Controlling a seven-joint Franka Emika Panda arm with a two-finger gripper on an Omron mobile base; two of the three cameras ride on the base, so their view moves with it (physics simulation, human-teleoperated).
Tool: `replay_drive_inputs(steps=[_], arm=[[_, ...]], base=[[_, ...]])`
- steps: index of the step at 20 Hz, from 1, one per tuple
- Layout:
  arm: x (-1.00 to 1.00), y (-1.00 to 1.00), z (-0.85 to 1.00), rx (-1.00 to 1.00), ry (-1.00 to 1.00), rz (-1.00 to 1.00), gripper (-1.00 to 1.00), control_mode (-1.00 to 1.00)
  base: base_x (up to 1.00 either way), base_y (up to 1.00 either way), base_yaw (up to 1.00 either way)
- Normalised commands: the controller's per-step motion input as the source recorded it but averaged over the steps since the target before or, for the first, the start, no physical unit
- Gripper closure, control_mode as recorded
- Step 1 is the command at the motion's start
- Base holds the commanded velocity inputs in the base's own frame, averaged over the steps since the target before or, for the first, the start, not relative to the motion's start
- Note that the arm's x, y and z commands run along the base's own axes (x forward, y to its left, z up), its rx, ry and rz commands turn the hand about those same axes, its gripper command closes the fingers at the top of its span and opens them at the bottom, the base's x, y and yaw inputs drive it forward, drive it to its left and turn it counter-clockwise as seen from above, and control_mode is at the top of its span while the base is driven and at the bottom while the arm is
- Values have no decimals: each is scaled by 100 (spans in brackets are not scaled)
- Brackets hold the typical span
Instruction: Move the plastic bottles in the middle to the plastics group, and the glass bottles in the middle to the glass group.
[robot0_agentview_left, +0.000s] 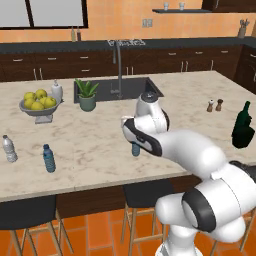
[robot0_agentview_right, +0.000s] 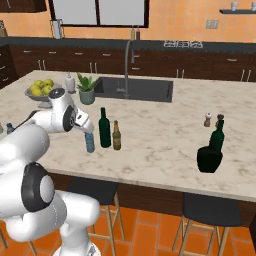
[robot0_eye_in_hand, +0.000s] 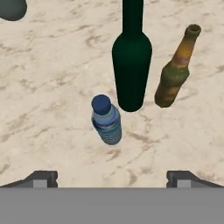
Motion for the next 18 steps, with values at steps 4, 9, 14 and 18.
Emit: replay_drive_inputs(steps=[4, 9, 14, 18], arm=[[38, 0, -31, 0, 0, 0, -100, -100], [36, -3, -10, 0, 0, 0, -100, -100], [20, -4, 1, 0, 18, 0, -100, -100], [0, 0, -2, 0, 21, 0, -100, -100]], base=[[0, 0, 0], [0, 0, 0], [0, 0, 0], [0, 0, 0]])
